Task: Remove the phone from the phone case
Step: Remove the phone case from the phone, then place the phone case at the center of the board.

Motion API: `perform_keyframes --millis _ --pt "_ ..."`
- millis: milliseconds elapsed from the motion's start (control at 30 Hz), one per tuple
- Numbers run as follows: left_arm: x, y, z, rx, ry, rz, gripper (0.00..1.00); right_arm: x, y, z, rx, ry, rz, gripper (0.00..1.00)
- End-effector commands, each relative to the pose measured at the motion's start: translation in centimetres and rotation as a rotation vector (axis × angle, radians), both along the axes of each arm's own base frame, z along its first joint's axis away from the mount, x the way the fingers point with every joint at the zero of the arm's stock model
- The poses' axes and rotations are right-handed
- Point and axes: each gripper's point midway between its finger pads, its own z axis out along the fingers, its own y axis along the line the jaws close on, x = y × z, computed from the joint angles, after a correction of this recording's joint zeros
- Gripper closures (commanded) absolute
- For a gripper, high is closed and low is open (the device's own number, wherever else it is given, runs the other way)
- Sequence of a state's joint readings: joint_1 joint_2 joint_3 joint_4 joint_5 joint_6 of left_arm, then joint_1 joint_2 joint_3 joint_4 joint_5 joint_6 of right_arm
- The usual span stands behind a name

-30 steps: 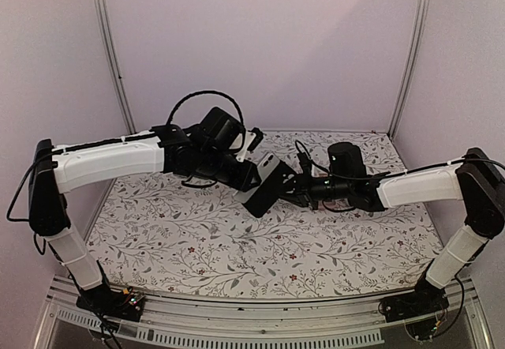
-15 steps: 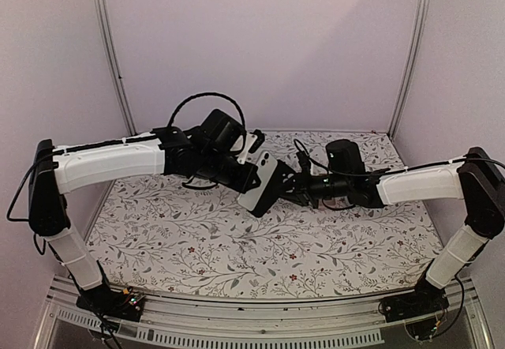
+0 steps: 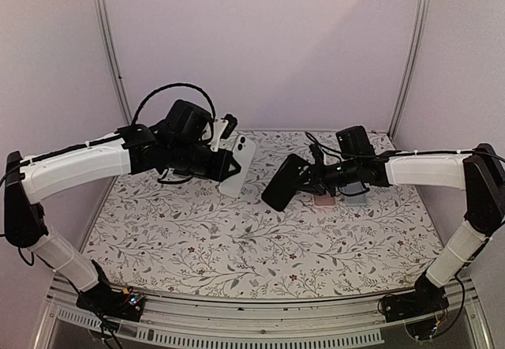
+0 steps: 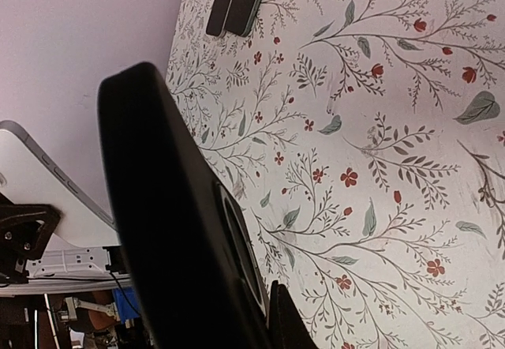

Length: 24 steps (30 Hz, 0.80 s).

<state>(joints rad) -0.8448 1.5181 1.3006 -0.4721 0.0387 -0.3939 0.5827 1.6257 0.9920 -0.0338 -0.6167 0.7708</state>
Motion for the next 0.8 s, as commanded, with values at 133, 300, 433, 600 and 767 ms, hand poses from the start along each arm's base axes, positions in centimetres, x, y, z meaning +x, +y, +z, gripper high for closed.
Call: perform_keyframes --millis 133,300,433,600,767 --pt "-1.0 1.4 2.9 -0.122 -0.060 -0.018 1.00 2.3 -0.5 0.1 -0.142 -0.014 0.152 1.00" --pt "-2.0 2.4 2.7 -0.138 -0.057 -0.025 1.00 4.1 -0.3 -1.7 -0.217 -0.006 0.200 1.00" --pt "-2.6 2.9 2.1 -0.135 -0.049 -0.029 1.00 4.8 -0.7 -3.5 -0.278 0.034 0.225 1.00" --pt "-2.6 3.6 1.7 -0.126 -0.059 -0.026 1.00 5.7 -1.2 -4.5 -0.311 0.056 0.250 1.00" --pt "-2.3 4.4 1.4 -0.119 -0.060 -0.022 1.00 6.2 -1.5 -5.8 -0.341 0.094 0.279 1.00"
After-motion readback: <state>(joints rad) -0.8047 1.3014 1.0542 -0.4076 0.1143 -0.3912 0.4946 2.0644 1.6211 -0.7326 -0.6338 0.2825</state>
